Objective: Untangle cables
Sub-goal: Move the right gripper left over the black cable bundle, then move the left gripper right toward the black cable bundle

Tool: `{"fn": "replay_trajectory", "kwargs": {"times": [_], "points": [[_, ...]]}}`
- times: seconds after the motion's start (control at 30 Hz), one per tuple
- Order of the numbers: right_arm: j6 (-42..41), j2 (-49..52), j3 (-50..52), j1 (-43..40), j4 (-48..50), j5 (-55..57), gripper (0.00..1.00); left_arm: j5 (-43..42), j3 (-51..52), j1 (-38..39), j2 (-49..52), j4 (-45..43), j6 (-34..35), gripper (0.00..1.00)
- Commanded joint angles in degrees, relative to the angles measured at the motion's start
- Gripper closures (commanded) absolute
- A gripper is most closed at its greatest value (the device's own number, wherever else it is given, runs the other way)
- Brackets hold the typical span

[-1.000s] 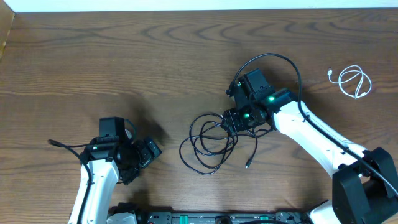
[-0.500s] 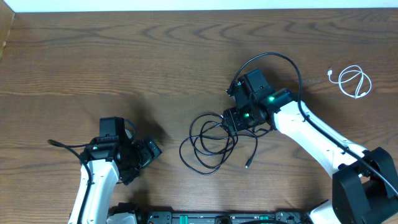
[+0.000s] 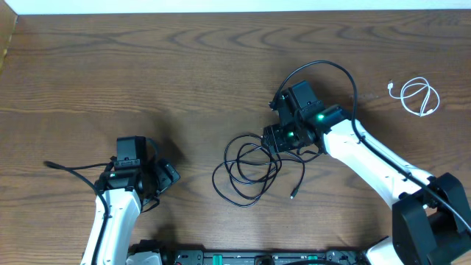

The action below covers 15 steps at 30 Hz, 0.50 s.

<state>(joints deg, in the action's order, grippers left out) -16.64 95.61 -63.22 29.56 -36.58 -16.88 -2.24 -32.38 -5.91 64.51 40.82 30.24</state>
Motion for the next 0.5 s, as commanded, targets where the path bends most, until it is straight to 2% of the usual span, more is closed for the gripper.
{"fn": "replay_trajectory", "kwargs": {"times": [0.0, 0.13, 0.27, 0.3, 0.4, 0.47], "points": [[-1.6, 0.8, 1.5, 0.5, 0.2, 0.3, 0.37, 3.1, 0.0, -0.1, 0.2, 0.0, 0.5, 0.02], [-1.8, 0.8, 2.4, 0.5, 1.5, 0.3, 0.36, 3.1, 0.0, -0.1, 0.2, -0.5, 0.5, 0.02], [-1.8, 0.8, 2.4, 0.5, 1.9, 0.3, 0.34, 2.3, 0.0, -0.1, 0.2, -7.4, 0.5, 0.02], [-1.8, 0.8, 2.4, 0.5, 1.9, 0.3, 0.35, -0.3, 0.0, -0.1, 0.2, -8.0, 0.5, 0.02], [-3.4, 0.8, 2.5, 0.5, 1.9, 0.5, 0.38, -15.3, 0.0, -0.1, 0.2, -6.7, 0.5, 0.02], [-4.6, 0.8, 2.6, 0.5, 1.9, 0.5, 0.44, -21.1, 0.0, 0.3, 0.2, -6.6, 0.3, 0.03]]}}
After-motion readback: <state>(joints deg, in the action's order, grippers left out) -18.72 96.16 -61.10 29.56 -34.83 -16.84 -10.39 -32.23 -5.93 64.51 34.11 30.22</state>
